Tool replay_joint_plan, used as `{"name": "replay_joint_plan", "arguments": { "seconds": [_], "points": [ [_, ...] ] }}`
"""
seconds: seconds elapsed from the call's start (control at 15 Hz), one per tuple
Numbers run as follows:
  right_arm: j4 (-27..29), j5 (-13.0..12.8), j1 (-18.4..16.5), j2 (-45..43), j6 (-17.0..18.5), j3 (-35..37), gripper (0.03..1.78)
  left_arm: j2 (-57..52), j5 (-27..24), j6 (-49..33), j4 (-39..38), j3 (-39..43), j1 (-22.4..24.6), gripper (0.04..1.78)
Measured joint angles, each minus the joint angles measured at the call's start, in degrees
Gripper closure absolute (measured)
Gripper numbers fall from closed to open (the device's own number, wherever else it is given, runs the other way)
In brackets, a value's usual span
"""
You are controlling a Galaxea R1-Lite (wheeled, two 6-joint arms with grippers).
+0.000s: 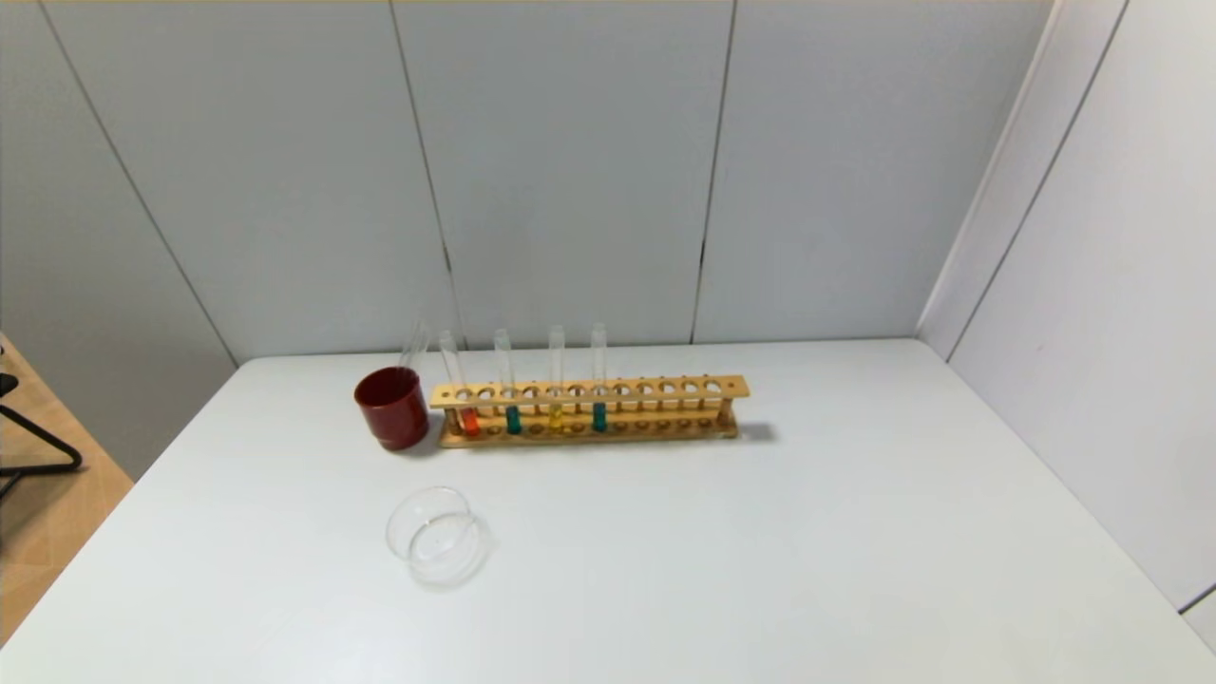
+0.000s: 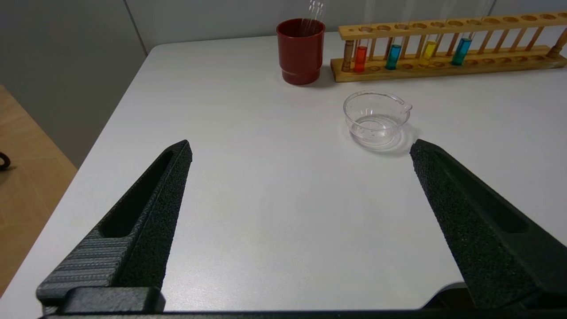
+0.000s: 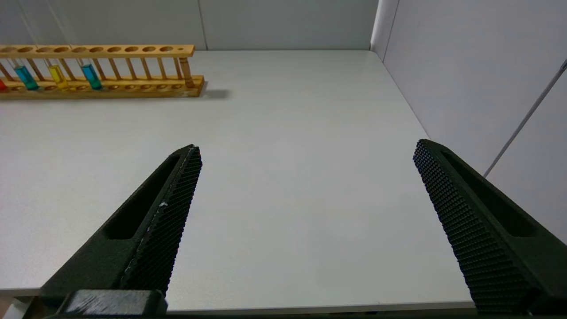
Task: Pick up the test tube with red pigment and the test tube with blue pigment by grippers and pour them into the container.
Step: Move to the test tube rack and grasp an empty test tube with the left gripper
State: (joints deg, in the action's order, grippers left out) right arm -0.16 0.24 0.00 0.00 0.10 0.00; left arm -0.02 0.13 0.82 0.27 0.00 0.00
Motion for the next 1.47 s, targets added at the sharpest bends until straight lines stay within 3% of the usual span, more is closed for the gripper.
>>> {"name": "replay_joint_plan", "arguments": {
  "seconds": [0.4, 0.67, 0.87, 1.2, 1.47],
  "points": [
    [0.00, 0.00, 0.00, 0.00, 0.00, 0.00, 0.06, 0.00, -0.38, 0.56, 2.54, -4.10, 0.00, 0.08],
    [0.02, -0.02, 0.00, 0.00, -0.02, 0.00, 0.06, 2.66, -4.40, 0.63, 14.99, -19.54, 0.00, 0.08],
    [0.00, 0.00, 0.00, 0.00, 0.00, 0.00, 0.06, 11.90, -7.66, 0.61, 18.49, -32.05, 0.00, 0.08],
    [0.00, 0.00, 0.00, 0.00, 0.00, 0.00, 0.06, 32.68, -9.11, 0.52, 14.47, -47.24, -0.07, 0.08],
    [0.00, -0.02, 0.00, 0.00, 0.00, 0.00, 0.06, 48.45, -9.31, -0.22, 6.12, -51.61, -0.49, 0.08]
  ]
}}
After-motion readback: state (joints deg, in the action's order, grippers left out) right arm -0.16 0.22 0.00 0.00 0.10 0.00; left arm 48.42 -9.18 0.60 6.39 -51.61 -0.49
